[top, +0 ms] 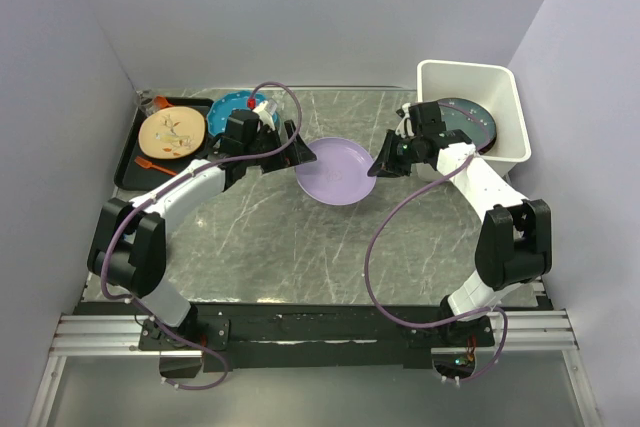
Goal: Place the plates into the plastic bin on the countertop
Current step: Place the plate in the plastic bin.
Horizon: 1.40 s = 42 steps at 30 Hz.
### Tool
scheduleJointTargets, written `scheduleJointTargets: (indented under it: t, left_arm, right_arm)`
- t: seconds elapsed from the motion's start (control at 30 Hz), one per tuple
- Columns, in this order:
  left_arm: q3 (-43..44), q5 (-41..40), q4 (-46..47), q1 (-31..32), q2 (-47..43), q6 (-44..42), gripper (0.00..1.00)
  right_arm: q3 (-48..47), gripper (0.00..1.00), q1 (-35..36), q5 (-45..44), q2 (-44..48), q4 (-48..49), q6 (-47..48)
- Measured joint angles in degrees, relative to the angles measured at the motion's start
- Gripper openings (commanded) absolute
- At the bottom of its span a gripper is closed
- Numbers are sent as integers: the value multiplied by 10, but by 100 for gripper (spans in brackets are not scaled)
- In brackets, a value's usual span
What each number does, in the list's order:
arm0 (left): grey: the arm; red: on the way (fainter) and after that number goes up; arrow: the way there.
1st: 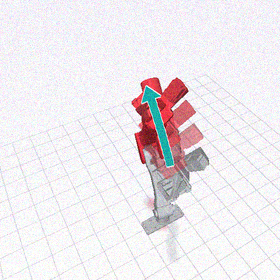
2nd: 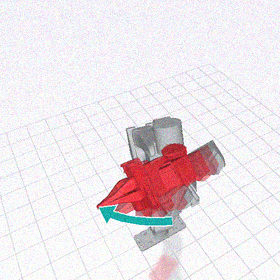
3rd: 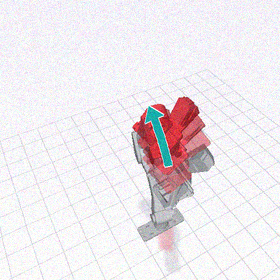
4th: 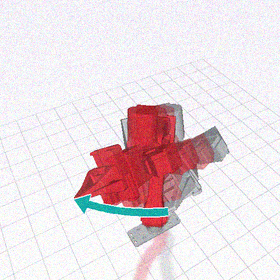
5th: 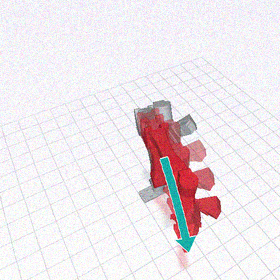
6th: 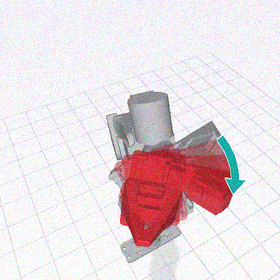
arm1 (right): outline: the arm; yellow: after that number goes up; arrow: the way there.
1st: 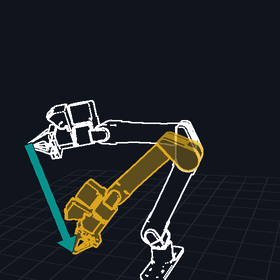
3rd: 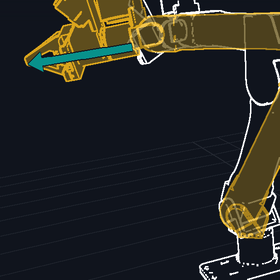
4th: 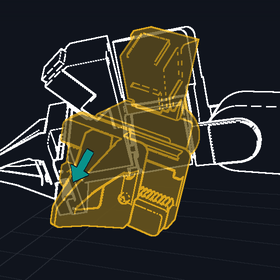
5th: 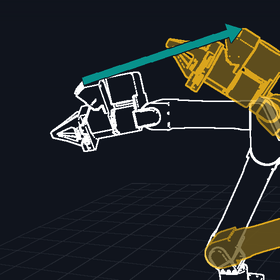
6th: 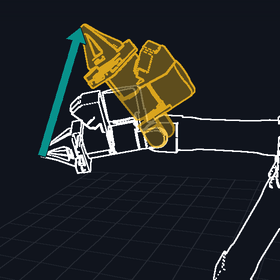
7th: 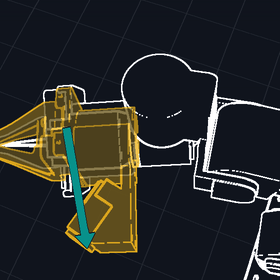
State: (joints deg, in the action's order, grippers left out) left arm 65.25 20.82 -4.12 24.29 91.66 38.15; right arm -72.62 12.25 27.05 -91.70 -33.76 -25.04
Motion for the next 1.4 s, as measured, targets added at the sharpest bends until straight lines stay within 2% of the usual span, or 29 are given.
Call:
scheduleJointTargets:
  t: [0.4,1.4]
  left_arm:
    - [-6,-14,0,-10,-11,0,99]
    - [-88,-90,32,-52,-124,22,99]
  right_arm:
    - [0,0,0,-7,0,0,0]
    - [-49,0,-9,-28,0,-14,-2]
